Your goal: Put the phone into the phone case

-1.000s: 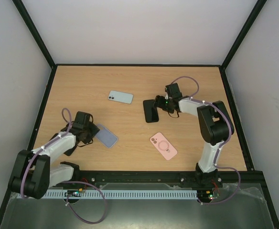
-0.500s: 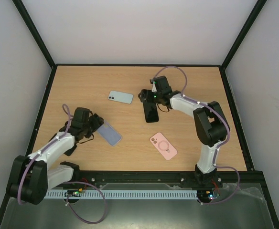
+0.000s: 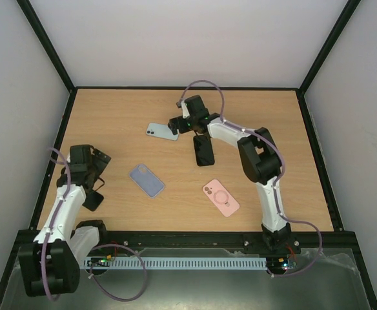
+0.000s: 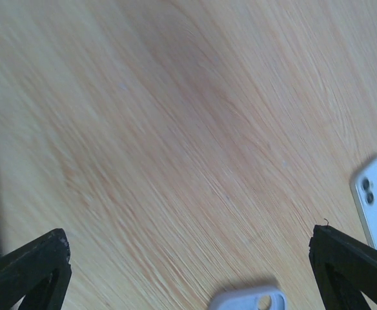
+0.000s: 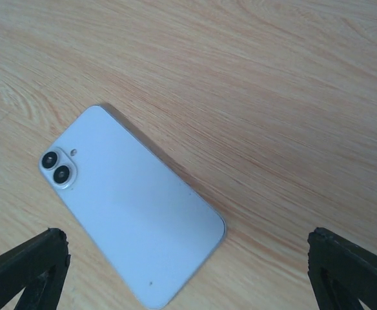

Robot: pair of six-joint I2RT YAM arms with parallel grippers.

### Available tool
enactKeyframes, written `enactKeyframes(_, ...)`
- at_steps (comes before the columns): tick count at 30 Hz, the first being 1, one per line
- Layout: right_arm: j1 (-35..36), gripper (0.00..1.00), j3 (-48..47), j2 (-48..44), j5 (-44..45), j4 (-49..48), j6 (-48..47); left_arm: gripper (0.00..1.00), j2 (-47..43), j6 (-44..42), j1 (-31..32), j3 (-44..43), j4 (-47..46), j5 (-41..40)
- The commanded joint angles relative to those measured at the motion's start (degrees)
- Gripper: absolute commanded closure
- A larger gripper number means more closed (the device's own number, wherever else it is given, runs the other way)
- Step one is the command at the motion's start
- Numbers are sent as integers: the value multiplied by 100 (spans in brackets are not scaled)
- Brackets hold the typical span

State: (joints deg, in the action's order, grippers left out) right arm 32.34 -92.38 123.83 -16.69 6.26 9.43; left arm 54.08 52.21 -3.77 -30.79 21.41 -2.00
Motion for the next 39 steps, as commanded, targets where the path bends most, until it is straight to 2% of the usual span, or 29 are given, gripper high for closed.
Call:
enactKeyframes(1, 83, 2, -605, 401, 14, 385, -559, 0, -73, -70, -410, 9, 413, -45)
enactKeyframes(11, 262, 3, -1581, 1302, -212, 1004, -1149, 0, 163, -161, -572, 292, 191, 457)
enactKeyframes(20, 432, 2, -1997, 1680, -201, 1506, -1697, 1, 208, -312, -572, 352, 50, 974)
enactKeyframes(26, 508, 1, -2016, 1696, 86, 1845, -1919, 3, 322, -321, -572, 375, -135, 1370)
enactKeyframes(32, 757, 3, -1615, 1441, 616, 1914, -2208, 6, 418, -391, -536, 390, -295, 1790)
enactKeyframes(39, 862, 9, -1582, 1468, 963, 1931, -2244, 8, 384, -481, -420, 418, -399, 2099)
